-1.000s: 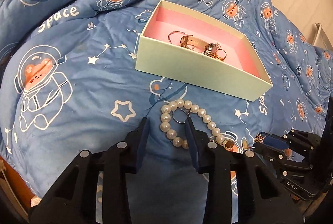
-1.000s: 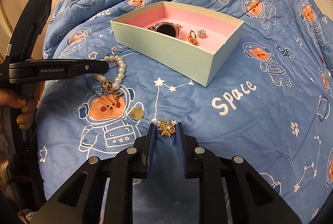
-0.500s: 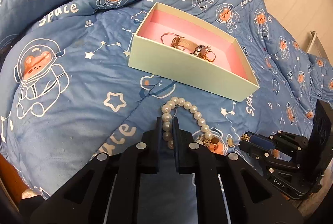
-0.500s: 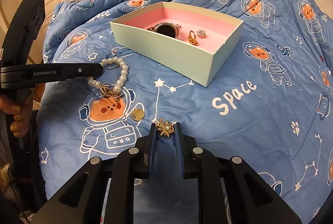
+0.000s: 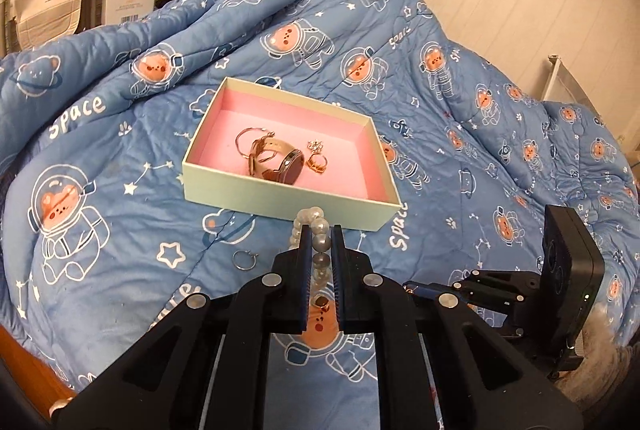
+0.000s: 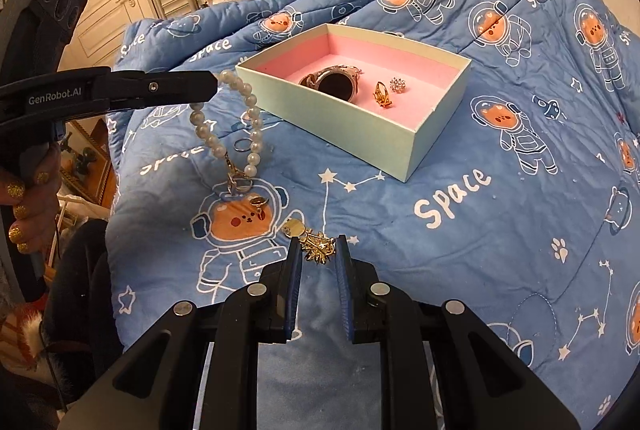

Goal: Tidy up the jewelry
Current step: 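Carry the pearl bracelet and gold star pendant over the pink-lined box with both tools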

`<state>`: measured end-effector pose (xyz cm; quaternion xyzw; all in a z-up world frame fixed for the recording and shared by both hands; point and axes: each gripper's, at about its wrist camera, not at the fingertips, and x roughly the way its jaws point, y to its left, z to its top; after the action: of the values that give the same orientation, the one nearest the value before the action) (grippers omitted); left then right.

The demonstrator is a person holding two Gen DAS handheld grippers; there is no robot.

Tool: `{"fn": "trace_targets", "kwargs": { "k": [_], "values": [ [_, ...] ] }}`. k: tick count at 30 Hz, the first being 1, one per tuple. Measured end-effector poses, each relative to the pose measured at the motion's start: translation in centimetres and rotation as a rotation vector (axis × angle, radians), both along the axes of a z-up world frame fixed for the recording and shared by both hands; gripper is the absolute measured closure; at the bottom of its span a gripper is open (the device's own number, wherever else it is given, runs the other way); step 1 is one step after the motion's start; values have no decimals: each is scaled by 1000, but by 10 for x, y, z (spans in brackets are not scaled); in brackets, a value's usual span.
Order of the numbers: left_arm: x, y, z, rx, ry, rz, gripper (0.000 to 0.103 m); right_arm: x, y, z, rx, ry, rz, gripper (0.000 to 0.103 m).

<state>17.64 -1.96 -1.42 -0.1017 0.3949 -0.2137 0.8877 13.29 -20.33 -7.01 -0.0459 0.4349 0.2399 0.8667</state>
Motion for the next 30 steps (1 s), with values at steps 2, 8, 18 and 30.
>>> {"fn": "trace_targets", "kwargs": {
  "k": [2, 8, 18, 30],
  "values": [
    [0, -1, 9, -1, -17, -10, 94, 0, -1, 6, 20, 5, 7, 87],
    [6, 1, 32, -8, -48, -46, 94, 7, -4, 28, 84, 12, 26, 86],
    [42, -1, 54, 44, -76, -83, 94, 38, 3, 59, 53, -43, 91, 87],
    [124, -19, 52, 72, -10, -107, 94, 107, 17, 64, -23, -22, 100, 87]
  ]
}}
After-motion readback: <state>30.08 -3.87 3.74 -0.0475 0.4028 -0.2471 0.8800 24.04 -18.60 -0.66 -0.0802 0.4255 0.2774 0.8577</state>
